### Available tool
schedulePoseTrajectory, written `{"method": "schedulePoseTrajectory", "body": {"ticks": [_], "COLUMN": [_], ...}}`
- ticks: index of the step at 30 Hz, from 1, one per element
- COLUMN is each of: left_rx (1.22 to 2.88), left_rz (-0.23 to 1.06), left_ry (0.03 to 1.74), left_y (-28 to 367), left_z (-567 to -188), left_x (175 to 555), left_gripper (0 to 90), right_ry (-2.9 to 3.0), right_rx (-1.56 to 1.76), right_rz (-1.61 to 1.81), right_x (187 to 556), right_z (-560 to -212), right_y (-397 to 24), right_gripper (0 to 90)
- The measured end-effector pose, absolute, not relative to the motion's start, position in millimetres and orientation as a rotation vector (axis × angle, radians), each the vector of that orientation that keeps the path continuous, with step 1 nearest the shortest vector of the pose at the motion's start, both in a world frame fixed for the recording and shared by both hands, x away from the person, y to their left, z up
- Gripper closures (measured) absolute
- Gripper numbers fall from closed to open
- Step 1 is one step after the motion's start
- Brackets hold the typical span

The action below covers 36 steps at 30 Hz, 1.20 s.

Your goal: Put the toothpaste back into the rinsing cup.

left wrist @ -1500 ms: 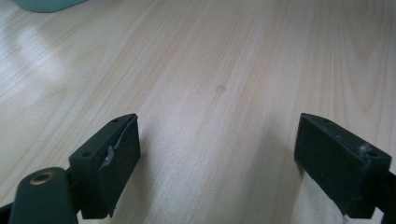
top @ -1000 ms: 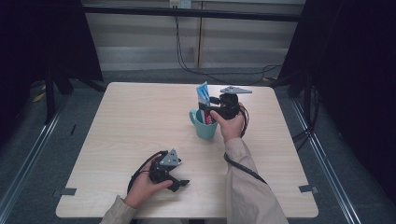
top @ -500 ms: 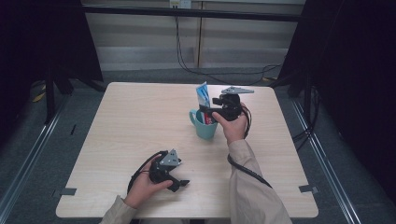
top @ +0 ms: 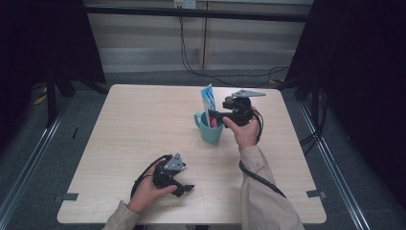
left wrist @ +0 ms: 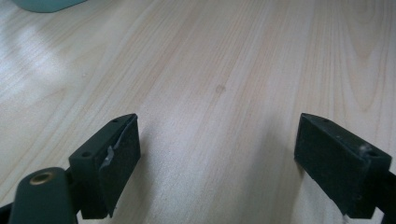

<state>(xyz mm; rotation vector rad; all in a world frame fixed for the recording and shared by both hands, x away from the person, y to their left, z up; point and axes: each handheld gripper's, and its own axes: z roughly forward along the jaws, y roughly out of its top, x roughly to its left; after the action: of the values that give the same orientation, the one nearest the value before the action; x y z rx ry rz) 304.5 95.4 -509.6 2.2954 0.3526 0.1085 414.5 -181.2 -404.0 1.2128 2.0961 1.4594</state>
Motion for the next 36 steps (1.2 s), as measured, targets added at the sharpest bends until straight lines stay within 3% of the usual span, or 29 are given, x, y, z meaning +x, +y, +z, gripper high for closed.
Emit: {"method": "schedulePoseTrajectory", "body": {"ticks": [36], "left_rx": [2.299], "left_rz": [0.109], "left_ry": [0.353], "left_y": [95.4], "left_z": [-509.4], "left_x": [304.6], "left_gripper": [14.1], "right_ry": [2.162], "right_rx": [1.178], "right_rz": [1.485], "right_x": [386.6], "right_z": [-399.3], "right_y": [-195.8], "right_gripper": [17.3]}}
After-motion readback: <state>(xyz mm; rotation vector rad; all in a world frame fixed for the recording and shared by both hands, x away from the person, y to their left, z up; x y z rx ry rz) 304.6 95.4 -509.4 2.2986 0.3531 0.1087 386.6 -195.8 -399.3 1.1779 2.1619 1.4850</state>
